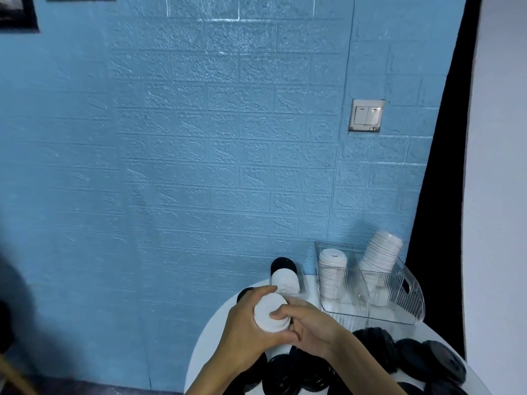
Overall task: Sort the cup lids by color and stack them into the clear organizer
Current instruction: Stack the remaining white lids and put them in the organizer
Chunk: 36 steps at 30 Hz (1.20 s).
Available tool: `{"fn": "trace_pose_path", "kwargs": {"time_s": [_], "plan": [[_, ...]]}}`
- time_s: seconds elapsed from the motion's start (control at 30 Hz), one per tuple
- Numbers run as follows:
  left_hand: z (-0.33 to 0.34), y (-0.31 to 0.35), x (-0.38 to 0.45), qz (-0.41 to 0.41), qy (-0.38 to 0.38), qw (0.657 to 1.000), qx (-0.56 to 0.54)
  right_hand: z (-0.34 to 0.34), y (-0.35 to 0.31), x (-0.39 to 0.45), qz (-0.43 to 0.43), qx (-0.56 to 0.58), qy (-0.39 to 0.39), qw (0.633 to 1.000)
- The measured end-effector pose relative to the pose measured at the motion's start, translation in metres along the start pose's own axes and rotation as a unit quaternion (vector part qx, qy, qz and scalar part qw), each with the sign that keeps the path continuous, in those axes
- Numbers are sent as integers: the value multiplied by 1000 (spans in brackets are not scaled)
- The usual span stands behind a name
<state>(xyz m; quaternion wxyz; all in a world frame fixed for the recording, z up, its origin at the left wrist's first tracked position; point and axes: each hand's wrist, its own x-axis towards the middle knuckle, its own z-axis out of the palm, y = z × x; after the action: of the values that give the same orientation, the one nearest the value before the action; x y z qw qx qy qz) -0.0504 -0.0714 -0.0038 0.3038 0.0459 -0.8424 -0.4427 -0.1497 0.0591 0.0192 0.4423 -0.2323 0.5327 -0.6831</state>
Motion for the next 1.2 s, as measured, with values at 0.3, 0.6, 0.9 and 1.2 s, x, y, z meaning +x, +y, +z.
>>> {"fn": "trace_pose_path", "kwargs": {"time_s": [0.3, 0.6, 0.9, 1.2], "plan": [[-10, -5, 1, 11, 7, 999, 41, 3, 0, 11, -13, -10, -34, 999], [-23, -29, 11, -43, 71, 996, 23, -25, -34, 52, -49, -348, 140, 926], [-27, -41, 16, -72, 81, 994, 11, -82, -34, 124, -21, -756, 147, 637], [-32, -48, 17, -80, 77, 994, 2, -88, -40, 144, 12, -810, 140, 569]]}}
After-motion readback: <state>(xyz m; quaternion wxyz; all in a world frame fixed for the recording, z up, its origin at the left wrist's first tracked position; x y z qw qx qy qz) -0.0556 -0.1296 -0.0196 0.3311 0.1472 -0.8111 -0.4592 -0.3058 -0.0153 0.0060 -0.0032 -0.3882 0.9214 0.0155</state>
